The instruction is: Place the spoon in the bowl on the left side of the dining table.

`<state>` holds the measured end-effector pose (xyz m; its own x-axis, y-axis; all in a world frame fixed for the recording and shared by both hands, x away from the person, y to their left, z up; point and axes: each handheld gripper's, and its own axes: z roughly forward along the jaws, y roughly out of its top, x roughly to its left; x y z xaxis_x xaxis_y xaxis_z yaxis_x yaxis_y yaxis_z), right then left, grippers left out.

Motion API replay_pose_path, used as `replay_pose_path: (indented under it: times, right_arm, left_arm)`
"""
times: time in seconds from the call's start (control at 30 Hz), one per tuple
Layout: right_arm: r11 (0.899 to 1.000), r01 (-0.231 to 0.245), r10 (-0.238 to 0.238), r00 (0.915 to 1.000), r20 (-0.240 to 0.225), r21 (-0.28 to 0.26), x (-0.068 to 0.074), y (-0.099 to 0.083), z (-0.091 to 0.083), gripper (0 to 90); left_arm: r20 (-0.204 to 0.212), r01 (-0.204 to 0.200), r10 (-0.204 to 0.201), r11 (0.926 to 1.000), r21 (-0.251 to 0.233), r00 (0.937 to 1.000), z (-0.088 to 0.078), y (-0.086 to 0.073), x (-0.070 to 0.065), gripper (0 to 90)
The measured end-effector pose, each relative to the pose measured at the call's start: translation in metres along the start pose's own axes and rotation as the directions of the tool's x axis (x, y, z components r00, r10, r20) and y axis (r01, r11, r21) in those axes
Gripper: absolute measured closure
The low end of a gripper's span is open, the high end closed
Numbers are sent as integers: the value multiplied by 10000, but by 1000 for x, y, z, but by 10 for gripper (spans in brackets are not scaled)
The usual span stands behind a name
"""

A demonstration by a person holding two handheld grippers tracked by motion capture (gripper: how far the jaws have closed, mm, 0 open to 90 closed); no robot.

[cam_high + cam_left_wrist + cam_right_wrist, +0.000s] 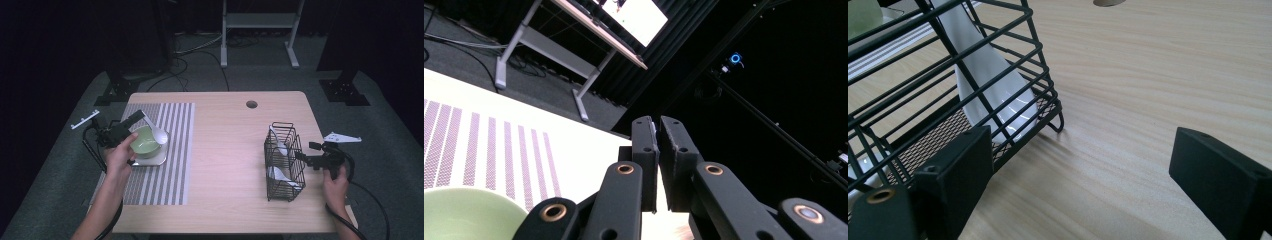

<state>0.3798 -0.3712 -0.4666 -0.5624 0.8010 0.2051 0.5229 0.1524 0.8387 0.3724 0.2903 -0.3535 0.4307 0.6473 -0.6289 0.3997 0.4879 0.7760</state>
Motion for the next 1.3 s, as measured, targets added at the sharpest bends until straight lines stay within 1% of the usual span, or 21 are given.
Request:
replay_pose_path:
  times: [0.23, 0.63, 1.03, 1.27, 1.3]
  right_arm:
    - [10000, 16, -16, 10000, 0, 11, 0, 0, 0, 95]
    - [10000, 36, -36, 10000, 7, 19, 0, 0, 0, 95]
    - [10000, 43, -43, 10000, 7, 25, 0, 0, 0, 95]
    - [10000, 55, -55, 10000, 9, 33, 0, 0, 0, 95]
    - [10000, 55, -55, 10000, 9, 35, 0, 0, 0, 95]
  left_arm:
    - [-145, 25, -27, 9999, -170, 9999, -5, 5, 5, 857]
    - [-458, 237, -253, 9991, -356, 9986, -14, 9, 18, 857]
    - [-860, 372, -415, 9980, -503, 9954, -21, 10, 31, 857]
    - [-1012, 429, -484, 9975, -558, 9937, -25, 10, 38, 857]
    - [-1041, 486, -545, 9971, -585, 9931, -25, 9, 39, 857]
